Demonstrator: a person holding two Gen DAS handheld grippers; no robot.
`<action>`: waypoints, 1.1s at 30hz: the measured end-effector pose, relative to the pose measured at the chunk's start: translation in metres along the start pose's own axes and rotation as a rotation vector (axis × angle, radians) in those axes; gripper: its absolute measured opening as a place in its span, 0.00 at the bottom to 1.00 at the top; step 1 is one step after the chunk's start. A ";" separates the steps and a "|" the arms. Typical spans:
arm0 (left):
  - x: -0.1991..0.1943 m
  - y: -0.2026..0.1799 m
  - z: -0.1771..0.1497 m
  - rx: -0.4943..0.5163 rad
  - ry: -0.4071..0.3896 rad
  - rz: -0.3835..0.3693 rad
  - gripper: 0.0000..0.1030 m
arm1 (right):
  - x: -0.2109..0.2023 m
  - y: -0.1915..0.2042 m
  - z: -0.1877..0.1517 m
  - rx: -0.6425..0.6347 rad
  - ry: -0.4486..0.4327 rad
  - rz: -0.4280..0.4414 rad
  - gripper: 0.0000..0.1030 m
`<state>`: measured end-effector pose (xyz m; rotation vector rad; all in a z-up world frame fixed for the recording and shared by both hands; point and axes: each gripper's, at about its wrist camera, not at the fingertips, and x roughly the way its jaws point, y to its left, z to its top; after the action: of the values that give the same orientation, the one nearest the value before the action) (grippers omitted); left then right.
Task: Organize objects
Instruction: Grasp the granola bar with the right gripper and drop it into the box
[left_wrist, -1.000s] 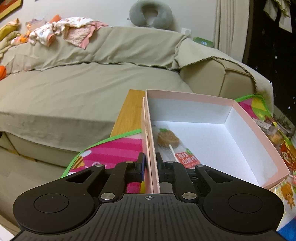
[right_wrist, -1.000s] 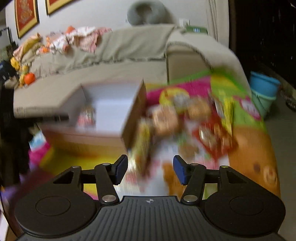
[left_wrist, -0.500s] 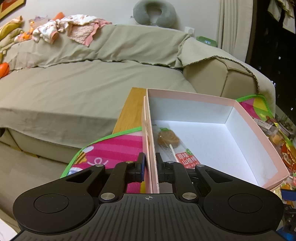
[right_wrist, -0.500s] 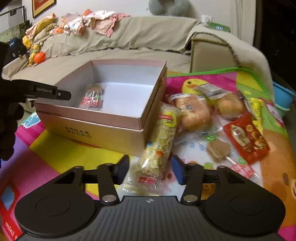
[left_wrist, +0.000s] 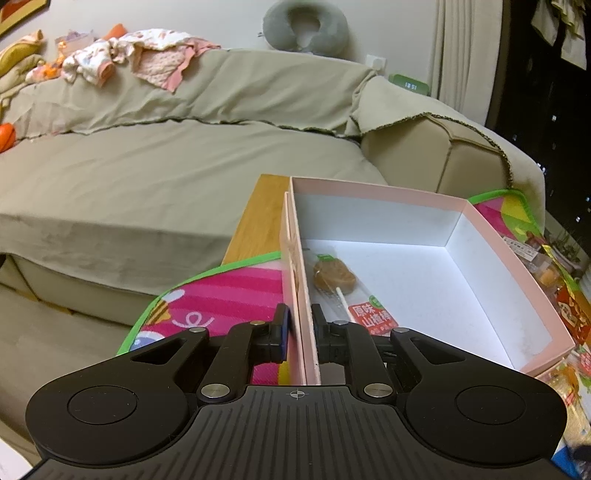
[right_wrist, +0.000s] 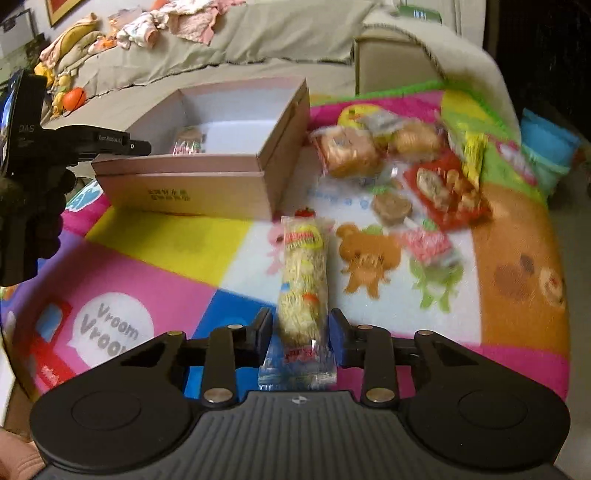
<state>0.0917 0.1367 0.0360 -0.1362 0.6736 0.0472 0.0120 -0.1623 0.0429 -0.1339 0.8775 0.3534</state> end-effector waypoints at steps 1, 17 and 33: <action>0.000 0.000 0.000 0.003 0.000 0.000 0.14 | 0.004 0.002 0.003 -0.002 -0.008 -0.019 0.32; -0.003 -0.002 -0.003 -0.012 -0.006 0.006 0.14 | -0.065 0.011 0.040 -0.033 -0.056 0.143 0.27; -0.005 -0.001 -0.006 0.000 -0.010 -0.006 0.14 | 0.021 0.087 0.172 0.003 -0.176 0.232 0.28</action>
<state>0.0847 0.1346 0.0346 -0.1381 0.6630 0.0425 0.1186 -0.0313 0.1391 0.0031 0.7200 0.5716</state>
